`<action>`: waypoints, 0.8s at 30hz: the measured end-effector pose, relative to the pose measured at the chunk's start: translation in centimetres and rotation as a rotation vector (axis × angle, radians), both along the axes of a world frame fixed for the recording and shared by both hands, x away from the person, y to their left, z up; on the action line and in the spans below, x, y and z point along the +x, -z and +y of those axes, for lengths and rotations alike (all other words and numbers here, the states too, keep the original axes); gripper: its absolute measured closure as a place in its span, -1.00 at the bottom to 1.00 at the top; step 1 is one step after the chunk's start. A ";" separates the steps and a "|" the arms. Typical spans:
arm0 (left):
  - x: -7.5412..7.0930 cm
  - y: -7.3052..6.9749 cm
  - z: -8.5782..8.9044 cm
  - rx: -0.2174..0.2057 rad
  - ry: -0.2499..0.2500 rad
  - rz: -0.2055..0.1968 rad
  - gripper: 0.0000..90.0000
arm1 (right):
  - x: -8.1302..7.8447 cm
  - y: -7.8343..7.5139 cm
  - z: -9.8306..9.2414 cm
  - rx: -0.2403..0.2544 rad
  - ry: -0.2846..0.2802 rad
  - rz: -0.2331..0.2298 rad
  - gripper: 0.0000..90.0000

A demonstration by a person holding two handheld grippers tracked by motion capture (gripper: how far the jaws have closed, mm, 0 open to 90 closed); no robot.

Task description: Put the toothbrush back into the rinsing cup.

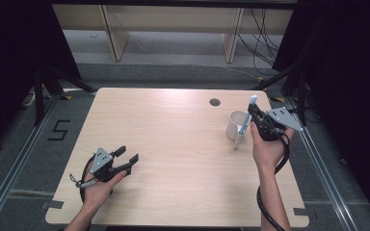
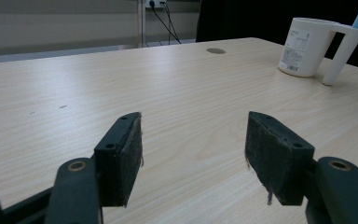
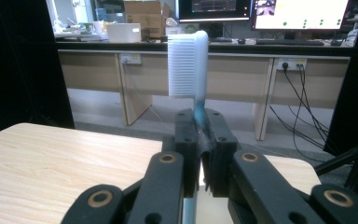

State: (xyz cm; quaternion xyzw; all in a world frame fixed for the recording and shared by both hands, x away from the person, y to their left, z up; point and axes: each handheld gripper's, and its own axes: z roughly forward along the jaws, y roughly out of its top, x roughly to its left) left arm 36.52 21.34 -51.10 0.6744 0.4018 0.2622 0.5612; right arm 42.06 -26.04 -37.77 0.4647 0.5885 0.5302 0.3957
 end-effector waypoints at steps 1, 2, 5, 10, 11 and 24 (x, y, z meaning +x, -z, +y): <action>0.0 0.0 0.0 0.001 0.000 0.000 -0.20 | 0.0 0.1 0.0 -0.004 0.002 0.001 0.91; 0.0 0.0 0.0 0.002 0.001 0.000 -0.20 | 0.0 0.2 0.0 0.001 -0.004 0.008 0.91; 0.0 0.0 0.0 0.003 0.002 0.000 -0.20 | 0.1 0.4 0.0 0.003 -0.003 0.017 0.91; 0.0 0.1 -0.1 0.004 0.002 0.000 -0.20 | 0.1 0.7 0.0 0.007 -0.002 0.017 0.91; 0.0 0.0 -0.1 0.005 0.002 0.000 -0.20 | 0.1 0.8 0.0 -0.004 0.000 0.014 0.91; 0.0 0.1 -0.2 0.001 0.004 0.000 -0.20 | 0.3 1.5 0.0 -0.004 0.004 0.023 0.91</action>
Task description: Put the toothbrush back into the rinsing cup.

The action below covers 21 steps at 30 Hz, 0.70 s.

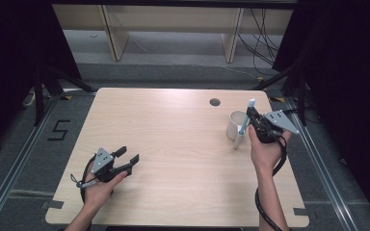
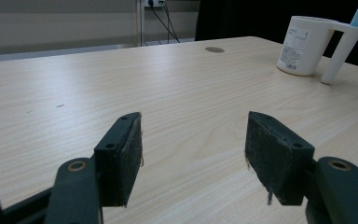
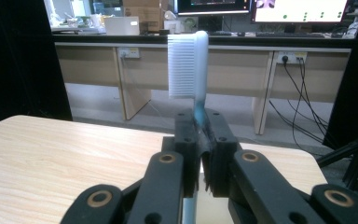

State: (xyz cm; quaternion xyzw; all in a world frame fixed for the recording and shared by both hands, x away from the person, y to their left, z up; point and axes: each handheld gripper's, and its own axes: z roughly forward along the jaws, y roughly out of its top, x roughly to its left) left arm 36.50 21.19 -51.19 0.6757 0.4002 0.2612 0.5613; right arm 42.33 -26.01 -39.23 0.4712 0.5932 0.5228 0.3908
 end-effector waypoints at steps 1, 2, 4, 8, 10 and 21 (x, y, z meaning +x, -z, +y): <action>0.0 0.0 0.0 -0.003 0.002 -0.005 -0.20 | 0.1 0.1 0.0 -0.001 -0.004 -0.003 0.91; 0.1 0.1 0.0 -0.005 0.002 -0.007 -0.20 | 0.1 0.1 0.0 0.006 -0.004 0.000 0.90; 0.0 0.0 0.1 0.003 -0.002 0.003 -0.20 | 0.0 0.1 0.1 0.010 0.002 0.013 0.91; -0.1 -0.1 0.0 0.000 -0.001 -0.002 -0.20 | 0.1 0.3 0.0 0.001 0.000 0.001 0.90; -0.1 -0.1 0.0 0.000 -0.001 -0.006 -0.20 | 0.1 0.5 0.0 -0.002 -0.002 0.007 0.90; -0.1 -0.1 0.0 0.002 0.000 -0.002 -0.20 | 0.2 1.1 -0.1 -0.008 0.004 0.016 0.90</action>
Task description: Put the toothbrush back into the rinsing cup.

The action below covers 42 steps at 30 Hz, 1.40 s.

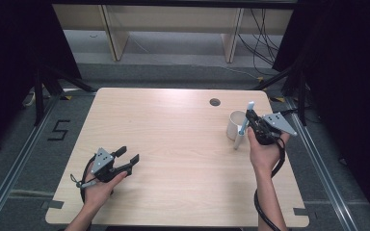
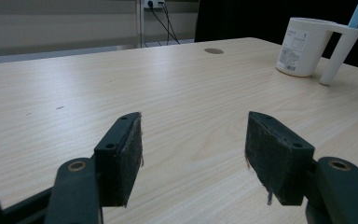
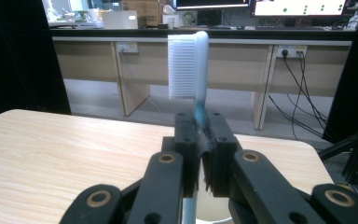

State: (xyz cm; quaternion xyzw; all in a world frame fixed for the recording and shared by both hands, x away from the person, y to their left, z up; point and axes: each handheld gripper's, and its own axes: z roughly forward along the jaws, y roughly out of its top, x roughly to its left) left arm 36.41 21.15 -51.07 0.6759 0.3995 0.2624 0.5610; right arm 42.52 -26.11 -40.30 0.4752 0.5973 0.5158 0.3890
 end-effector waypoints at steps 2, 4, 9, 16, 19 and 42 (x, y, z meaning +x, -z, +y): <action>0.0 0.0 0.0 -0.001 0.000 0.002 -0.20 | 0.1 0.1 0.0 0.001 -0.004 0.002 0.90; 0.0 0.0 0.0 -0.001 0.000 0.000 -0.20 | 0.1 0.4 0.1 0.007 -0.004 -0.001 0.90; 0.0 0.0 0.0 0.000 0.001 -0.001 -0.20 | 0.1 0.7 0.1 0.012 -0.004 0.015 0.90; 0.0 0.0 0.0 -0.004 0.001 0.001 -0.20 | 0.1 1.1 0.2 0.019 0.003 0.028 0.89; 0.0 0.0 0.0 -0.002 0.001 0.001 -0.20 | 0.2 1.4 0.1 0.005 0.005 0.016 0.89; 0.0 0.0 0.0 -0.003 -0.001 0.001 -0.20 | -0.1 3.1 -0.1 -0.010 0.007 0.046 0.92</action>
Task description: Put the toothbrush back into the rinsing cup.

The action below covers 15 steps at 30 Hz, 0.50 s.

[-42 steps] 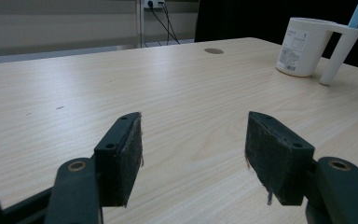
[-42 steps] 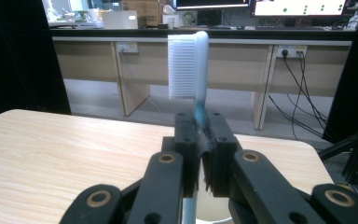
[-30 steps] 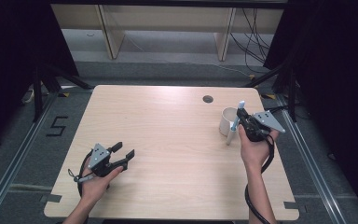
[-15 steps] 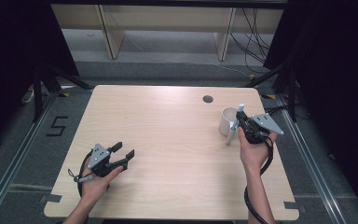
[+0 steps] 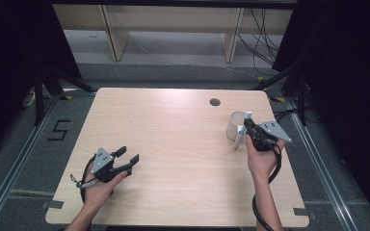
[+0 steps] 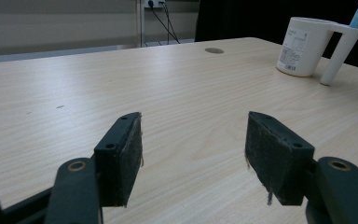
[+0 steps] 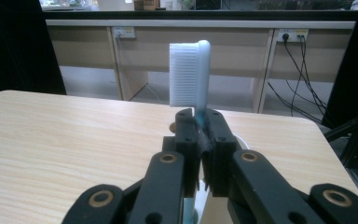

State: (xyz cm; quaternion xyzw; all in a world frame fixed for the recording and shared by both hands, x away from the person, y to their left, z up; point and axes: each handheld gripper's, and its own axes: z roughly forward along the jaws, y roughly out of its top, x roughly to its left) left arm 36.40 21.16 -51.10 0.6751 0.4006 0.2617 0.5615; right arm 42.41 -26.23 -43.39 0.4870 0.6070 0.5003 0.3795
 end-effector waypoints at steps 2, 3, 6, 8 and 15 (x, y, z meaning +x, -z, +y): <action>0.0 0.0 0.0 -0.001 0.000 0.000 -0.20 | -0.1 0.1 0.1 0.008 0.002 0.014 0.92; 0.0 0.0 0.0 -0.002 0.000 -0.001 -0.20 | 0.0 0.2 0.1 0.009 0.000 0.003 0.92; 0.0 0.0 0.0 -0.001 0.000 -0.001 -0.20 | -0.1 0.4 0.1 0.007 0.004 0.003 0.92; 0.0 0.0 0.0 -0.001 0.000 0.000 -0.20 | 0.0 0.5 0.1 -0.002 -0.004 0.001 0.92; 0.0 0.0 0.0 -0.002 0.000 -0.001 -0.20 | 0.0 0.8 0.2 0.005 -0.009 0.017 0.91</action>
